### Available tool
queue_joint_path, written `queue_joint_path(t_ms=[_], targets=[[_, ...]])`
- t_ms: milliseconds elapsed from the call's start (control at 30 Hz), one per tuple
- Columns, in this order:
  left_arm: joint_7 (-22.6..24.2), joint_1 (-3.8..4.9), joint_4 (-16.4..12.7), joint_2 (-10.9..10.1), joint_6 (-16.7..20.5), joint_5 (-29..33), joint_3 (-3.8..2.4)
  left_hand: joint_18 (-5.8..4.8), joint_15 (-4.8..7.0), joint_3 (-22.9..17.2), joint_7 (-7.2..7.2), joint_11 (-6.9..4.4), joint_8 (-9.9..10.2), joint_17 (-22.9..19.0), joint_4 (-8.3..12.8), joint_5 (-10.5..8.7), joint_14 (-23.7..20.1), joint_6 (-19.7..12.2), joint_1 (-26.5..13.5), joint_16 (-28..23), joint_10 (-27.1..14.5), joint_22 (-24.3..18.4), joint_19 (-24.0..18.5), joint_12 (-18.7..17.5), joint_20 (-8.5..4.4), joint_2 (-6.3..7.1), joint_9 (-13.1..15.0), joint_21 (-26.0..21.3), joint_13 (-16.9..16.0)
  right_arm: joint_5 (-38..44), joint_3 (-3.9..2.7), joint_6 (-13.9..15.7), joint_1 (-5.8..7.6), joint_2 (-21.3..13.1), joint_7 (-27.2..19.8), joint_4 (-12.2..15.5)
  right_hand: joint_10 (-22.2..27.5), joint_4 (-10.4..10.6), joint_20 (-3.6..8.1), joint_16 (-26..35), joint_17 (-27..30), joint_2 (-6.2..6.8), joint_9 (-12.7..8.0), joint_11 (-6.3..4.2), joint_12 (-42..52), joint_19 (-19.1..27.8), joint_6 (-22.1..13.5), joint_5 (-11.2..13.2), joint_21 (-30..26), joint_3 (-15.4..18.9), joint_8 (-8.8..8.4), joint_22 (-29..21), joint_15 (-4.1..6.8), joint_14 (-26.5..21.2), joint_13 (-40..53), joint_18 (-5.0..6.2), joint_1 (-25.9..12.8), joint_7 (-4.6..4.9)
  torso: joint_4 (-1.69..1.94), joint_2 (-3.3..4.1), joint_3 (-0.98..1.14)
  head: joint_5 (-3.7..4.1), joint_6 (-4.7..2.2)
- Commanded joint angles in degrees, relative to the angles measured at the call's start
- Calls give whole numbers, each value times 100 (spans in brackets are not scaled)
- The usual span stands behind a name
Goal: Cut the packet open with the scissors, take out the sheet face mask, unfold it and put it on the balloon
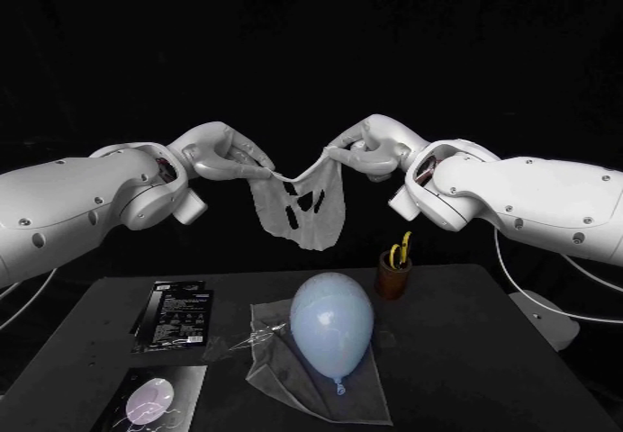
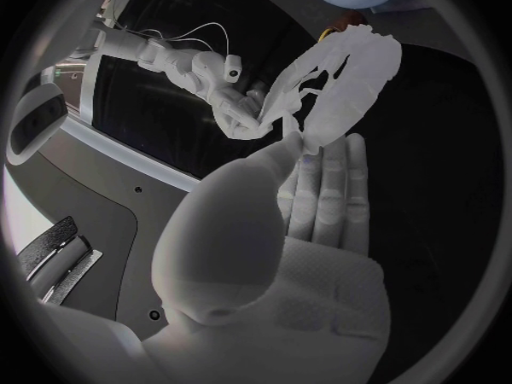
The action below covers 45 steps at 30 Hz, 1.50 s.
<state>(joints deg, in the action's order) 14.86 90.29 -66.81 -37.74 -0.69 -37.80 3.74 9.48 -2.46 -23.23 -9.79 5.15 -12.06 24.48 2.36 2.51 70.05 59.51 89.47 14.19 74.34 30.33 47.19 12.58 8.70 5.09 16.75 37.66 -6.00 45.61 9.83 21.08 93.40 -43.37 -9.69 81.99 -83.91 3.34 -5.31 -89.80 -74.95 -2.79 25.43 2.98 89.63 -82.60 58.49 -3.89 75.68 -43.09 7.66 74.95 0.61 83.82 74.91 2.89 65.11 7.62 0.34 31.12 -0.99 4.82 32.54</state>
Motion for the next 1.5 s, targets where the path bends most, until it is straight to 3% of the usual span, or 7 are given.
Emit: queue_joint_path(t_ms=[33,433,567,933,1100,1367,1500], targets=[[-20,7,-290,-71,68,8,-2,71,49,-82,-30,8,56,13,34,23,107,-123,7,-37,34,16,-5,23,13,53,-28,30,-4,-191,-21,157,-4,-20,-32,-25,-608,25,3,-20,-1505,-4,8,-21,36,-31,35,-42,21,-7,15,1102,22,618,1508,16,63,-17,25,-4,-1,39,7],[71,-23,90,140,261,-1,24,78,54,-146,2,-10,-75,49,41,23,137,7,-34,-113,41,36,-20,-1,28,72,11,50,-9,-432,-18,51,-56,107,-77,-203,-603,49,4,-20,-1505,14,11,-22,21,-45,36,-110,40,5,16,1108,30,618,1500,10,88,-15,33,-4,-5,-70,-22],[-15,-27,-175,19,174,-31,32,85,45,-191,-54,20,43,68,58,23,176,-261,-54,-130,65,47,7,0,22,97,-44,72,-14,-457,-23,36,-64,4,-86,102,-604,52,4,-20,-1505,15,11,-22,25,-37,35,-110,24,6,15,1103,30,618,1503,14,89,-15,-35,23,14,-81,-39],[45,-50,-196,-13,198,144,29,79,54,-240,-16,0,-145,120,84,23,222,-131,-89,-192,80,69,4,-28,12,120,11,99,-21,-462,-27,258,-76,-53,-6,36,-608,55,6,-20,-1505,18,14,-25,36,-37,38,-145,20,6,18,1102,33,618,1508,15,107,-19,17,-4,1,-39,7],[121,-80,424,167,457,376,25,88,55,-276,-43,11,-83,139,91,24,230,-280,-90,-218,91,75,10,-36,2,128,-32,108,-28,-687,-30,137,-79,-45,-38,130,-603,54,7,-20,-1505,19,15,-27,21,-45,41,-155,34,5,20,1106,34,618,1501,12,114,-21,-19,16,-2,-135,-37],[101,-87,176,83,334,378,47,89,66,-283,-4,-12,-225,174,94,23,244,-134,-104,-254,95,86,3,-52,1,131,3,120,-38,-822,-35,237,-54,-28,-39,-81,-609,55,8,-20,-1505,22,16,-28,37,-47,44,-170,37,7,22,1107,35,618,1509,11,121,-23,43,15,-18,-63,-5],[20,-70,-133,-60,181,306,53,84,53,-305,-49,16,-146,195,104,23,268,-348,-123,-269,103,89,17,-59,3,152,-43,128,-42,-728,-35,175,-65,-83,-48,168,-604,59,8,-20,-1505,25,16,-28,23,-37,43,-172,18,10,22,1101,36,618,1502,15,121,-21,-11,29,3,-93,-46]])
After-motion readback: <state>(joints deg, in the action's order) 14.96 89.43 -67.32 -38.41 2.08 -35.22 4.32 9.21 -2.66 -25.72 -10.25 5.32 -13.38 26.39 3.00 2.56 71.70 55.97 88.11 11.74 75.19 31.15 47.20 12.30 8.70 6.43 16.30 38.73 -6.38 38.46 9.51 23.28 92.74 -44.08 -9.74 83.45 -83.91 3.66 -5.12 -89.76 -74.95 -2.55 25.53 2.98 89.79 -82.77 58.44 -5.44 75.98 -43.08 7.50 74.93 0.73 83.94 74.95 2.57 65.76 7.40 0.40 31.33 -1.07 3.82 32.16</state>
